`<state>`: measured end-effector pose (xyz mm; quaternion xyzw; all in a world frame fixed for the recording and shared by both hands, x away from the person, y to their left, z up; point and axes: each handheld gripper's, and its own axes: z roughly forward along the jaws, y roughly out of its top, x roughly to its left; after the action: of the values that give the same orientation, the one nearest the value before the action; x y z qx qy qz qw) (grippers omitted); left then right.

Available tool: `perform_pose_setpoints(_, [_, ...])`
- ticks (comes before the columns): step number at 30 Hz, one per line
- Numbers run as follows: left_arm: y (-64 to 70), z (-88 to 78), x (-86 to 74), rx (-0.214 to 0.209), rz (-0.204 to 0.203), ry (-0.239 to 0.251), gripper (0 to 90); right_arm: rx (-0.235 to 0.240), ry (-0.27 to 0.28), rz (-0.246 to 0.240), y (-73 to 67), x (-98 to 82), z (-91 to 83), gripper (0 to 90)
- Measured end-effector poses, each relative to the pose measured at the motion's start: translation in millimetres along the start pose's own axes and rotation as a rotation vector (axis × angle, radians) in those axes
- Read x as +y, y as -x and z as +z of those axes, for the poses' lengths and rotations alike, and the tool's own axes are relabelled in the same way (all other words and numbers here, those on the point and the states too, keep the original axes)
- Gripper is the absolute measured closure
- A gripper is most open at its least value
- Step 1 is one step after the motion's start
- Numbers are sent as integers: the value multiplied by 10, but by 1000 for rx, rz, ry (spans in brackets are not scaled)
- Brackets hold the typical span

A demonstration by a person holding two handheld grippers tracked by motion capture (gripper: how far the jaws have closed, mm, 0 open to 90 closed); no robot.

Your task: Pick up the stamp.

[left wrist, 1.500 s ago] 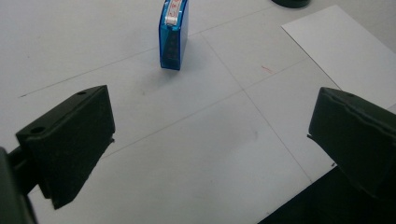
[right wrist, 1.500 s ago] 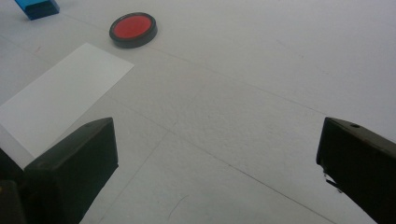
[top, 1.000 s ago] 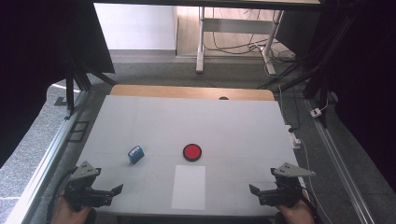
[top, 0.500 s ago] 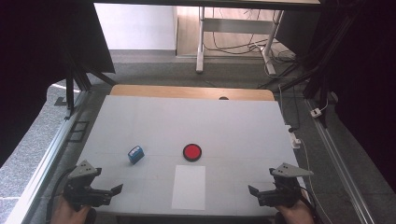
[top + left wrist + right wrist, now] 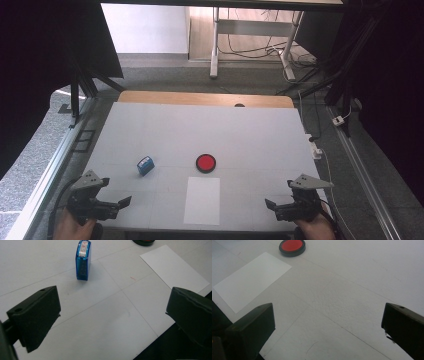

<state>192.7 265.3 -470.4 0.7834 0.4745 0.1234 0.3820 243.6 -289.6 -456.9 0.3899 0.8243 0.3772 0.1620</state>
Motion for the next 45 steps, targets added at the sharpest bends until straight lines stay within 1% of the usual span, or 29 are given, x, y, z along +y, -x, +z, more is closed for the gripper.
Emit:
perform_pose_setpoints(6, [3,12,32,-13,19,-1,0,0,-2,0,-4,0,3,0])
perform_pose_setpoints(7, [4,13,40,-9,23,-3,0,1,-3,0,-4,0,4,0])
perform_pose_setpoints(12, [-4,24,71,-2,29,12,0,0,-4,0,-5,0,6,0])
perform_pose_setpoints(14, [-16,37,79,-8,37,16,0,0,-5,0,-4,0,7,0])
perform_pose_setpoints(21, [-40,125,147,-1,55,15,0,3,-9,-5,-2,-1,10,0])
perform_pose_setpoints(24, [-47,162,186,15,68,24,0,4,-10,-5,-2,-1,10,0])
perform_pose_setpoints(26, [-58,186,209,25,67,28,0,4,-10,-4,-2,-1,11,0])
perform_pose_setpoints(29, [-95,223,241,18,52,33,0,6,-11,-4,-2,-1,12,0])
perform_pose_setpoints(30, [-108,238,254,18,49,30,0,6,-12,-4,-2,0,13,0])
perform_pose_setpoints(31, [-129,273,284,29,46,11,0,7,-13,0,-3,0,16,0])
perform_pose_setpoints(34, [-143,314,312,39,48,2,0,6,-14,0,-2,1,17,0])
perform_pose_setpoints(35, [-155,353,343,47,53,-12,0,6,-15,0,-4,2,17,0])
perform_pose_setpoints(36, [-155,353,343,47,53,-12,0,6,-15,0,-4,2,17,0])
perform_pose_setpoints(42, [-191,470,414,52,62,-11,0,7,-20,-8,-4,2,19,0])
perform_pose_setpoints(45, [-217,519,449,50,53,-13,0,8,-20,-7,-4,2,21,0])
